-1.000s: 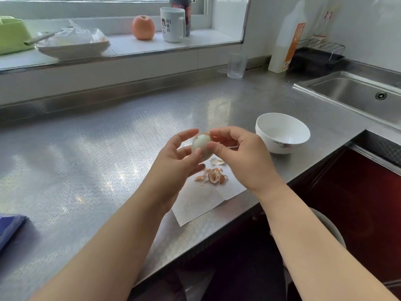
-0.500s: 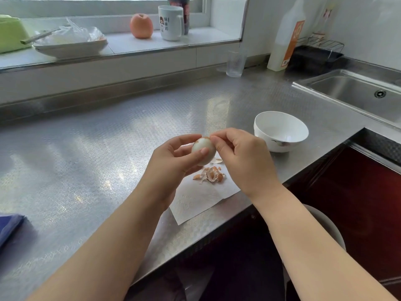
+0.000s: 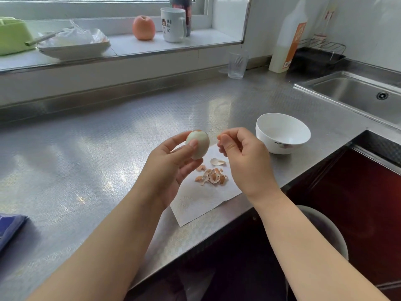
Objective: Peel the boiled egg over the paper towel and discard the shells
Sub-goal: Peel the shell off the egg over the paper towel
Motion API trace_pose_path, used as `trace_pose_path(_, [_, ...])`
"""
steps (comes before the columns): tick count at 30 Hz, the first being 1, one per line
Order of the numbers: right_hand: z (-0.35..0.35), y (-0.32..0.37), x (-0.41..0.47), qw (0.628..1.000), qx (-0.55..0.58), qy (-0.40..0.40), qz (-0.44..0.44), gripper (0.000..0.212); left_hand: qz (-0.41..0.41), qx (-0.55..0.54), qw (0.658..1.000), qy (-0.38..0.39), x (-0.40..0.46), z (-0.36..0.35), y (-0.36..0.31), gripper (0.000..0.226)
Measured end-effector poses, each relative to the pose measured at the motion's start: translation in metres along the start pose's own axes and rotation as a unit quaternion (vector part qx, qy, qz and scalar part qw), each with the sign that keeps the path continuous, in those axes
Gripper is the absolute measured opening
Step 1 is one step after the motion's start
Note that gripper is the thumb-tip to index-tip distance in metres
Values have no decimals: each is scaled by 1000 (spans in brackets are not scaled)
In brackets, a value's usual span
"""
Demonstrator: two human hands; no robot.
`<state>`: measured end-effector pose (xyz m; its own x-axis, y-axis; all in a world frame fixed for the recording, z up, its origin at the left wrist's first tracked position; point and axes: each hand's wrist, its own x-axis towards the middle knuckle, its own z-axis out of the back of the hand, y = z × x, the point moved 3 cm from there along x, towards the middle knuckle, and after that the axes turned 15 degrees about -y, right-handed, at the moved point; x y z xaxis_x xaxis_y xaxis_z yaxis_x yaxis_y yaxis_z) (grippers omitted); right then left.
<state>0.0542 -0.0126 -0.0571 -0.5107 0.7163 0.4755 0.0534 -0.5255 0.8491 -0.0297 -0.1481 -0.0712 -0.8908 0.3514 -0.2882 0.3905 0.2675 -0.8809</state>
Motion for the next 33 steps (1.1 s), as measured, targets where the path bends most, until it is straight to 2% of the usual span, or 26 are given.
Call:
trace_pose_path(2, [0,-4,-2,998,-48,37,0,12,-3,-15,1000,-12,1,1,0,32])
trace_pose_path(6, [-8,-13,-8,980,-123,159,-8,25,-5,-12,1000,-13,0,1,0,31])
trace_pose_path(8, [-6,-11,-7,982,-120,143,-14,23,-1,-10,1000,-4,-1,1,0,31])
trace_pose_path(10, [1,-7,0,992,-99,78,-11,21,7,-7,1000,13,-1,0,0,31])
trace_pose_path(12, [4,-2,6,998,-39,48,-19,28,19,-7,999,32,-2,-1,0,30])
trace_pose_path(16, [3,4,9,991,69,110,-37,27,55,-28,996,68,-5,-4,0,32])
trace_pose_path(20, [3,4,7,992,66,108,-28,28,69,-22,993,93,-4,-4,1,36])
trace_pose_path(25, [5,4,6,992,52,112,-41,19,17,61,994,89,-6,-4,0,54])
trace_pose_path(33, [9,7,8,990,50,130,-23,18,-31,128,987,89,-6,-4,0,54])
